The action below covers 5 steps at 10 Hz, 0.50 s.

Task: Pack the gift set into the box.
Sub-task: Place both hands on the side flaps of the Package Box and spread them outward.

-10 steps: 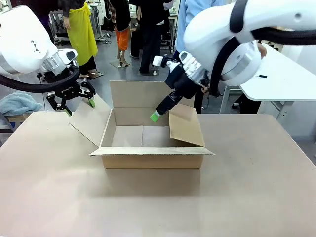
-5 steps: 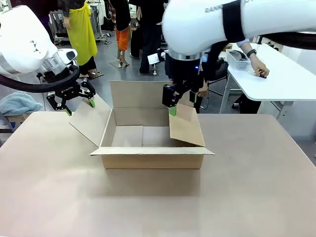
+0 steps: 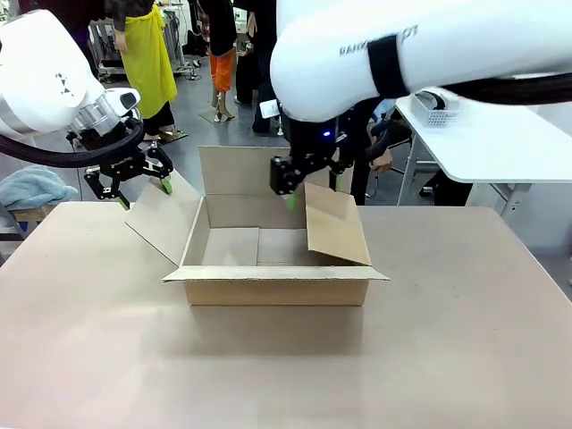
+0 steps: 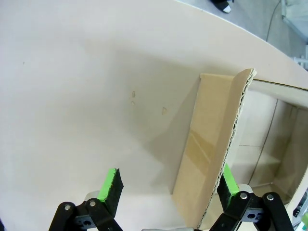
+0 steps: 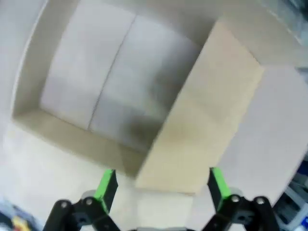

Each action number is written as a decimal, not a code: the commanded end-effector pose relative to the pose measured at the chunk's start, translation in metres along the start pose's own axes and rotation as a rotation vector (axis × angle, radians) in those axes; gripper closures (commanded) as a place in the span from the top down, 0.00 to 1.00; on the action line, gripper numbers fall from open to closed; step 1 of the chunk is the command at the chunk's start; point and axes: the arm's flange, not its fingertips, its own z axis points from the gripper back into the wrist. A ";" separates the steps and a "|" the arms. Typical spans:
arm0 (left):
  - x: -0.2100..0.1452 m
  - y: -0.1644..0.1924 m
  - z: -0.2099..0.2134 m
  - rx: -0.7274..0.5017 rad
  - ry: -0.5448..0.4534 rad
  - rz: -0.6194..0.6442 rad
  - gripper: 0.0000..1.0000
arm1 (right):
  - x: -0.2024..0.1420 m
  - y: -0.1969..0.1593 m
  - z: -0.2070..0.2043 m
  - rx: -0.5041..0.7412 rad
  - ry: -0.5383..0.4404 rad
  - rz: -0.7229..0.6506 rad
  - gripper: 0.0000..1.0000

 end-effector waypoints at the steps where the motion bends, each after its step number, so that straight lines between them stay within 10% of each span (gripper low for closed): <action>1: -0.002 0.000 0.001 0.012 -0.013 0.009 1.00 | 0.016 0.017 -0.027 -0.246 -0.067 -0.391 1.00; 5: -0.002 0.000 0.001 0.012 -0.013 0.009 1.00 | 0.017 0.019 -0.064 -0.316 -0.008 -0.434 1.00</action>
